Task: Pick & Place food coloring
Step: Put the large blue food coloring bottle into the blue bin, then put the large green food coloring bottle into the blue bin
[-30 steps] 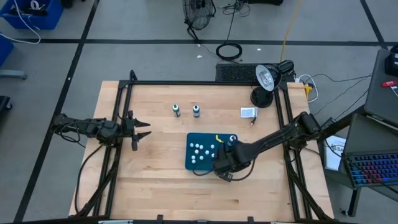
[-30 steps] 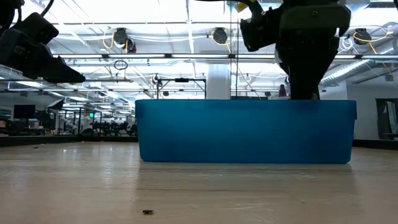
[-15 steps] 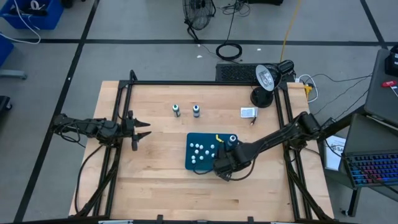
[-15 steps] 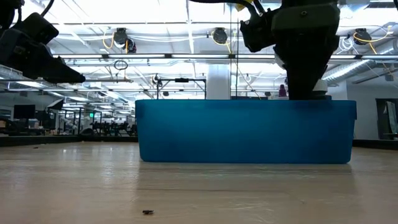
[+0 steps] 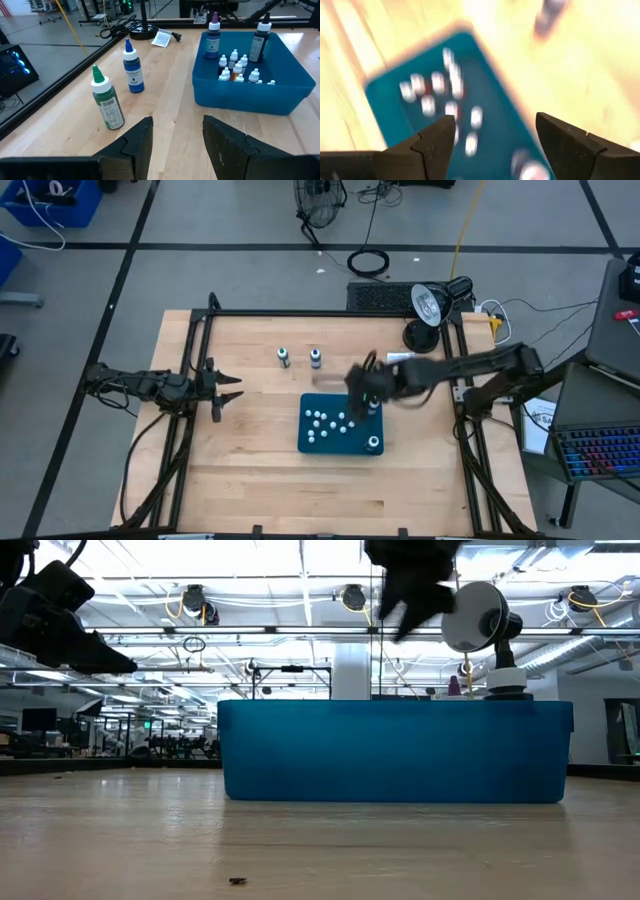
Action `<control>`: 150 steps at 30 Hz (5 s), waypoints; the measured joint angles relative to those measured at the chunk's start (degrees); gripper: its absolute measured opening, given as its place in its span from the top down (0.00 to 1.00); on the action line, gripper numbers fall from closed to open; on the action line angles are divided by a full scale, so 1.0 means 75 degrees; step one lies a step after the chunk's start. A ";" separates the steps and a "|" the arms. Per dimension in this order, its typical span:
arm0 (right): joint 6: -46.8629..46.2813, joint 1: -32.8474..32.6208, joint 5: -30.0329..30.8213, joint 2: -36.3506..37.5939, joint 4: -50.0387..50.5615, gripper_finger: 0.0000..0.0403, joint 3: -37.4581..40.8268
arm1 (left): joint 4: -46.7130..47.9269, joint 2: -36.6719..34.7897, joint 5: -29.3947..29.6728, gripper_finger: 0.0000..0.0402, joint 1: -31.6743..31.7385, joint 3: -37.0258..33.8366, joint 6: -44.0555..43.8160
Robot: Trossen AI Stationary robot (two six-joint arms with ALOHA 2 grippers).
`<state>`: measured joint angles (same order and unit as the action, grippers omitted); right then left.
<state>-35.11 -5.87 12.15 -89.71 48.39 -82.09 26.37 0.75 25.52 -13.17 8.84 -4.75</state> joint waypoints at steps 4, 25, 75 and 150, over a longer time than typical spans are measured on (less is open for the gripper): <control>0.2046 0.0863 -0.0033 0.0277 -0.1819 0.34 -0.0002 | -0.0003 -0.0002 0.0000 0.56 0.0000 0.0000 0.0000; 0.5809 0.2854 -0.0834 -0.3235 -0.0699 0.35 -0.3187 | -0.0003 0.0000 0.0000 0.56 0.0002 -0.0003 0.0000; 0.4565 0.1581 -0.0728 -0.1884 0.1110 0.69 -0.3068 | -0.0005 -0.0001 -0.0003 0.56 0.0003 -0.0003 0.0000; 0.5808 0.2470 -0.1457 -0.3239 -0.3453 0.38 -0.3556 | -0.0006 -0.0002 -0.0004 0.56 0.0000 -0.0003 -0.0002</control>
<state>8.45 12.66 1.22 -114.01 22.49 -108.76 26.33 0.73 25.49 -13.17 8.82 -4.77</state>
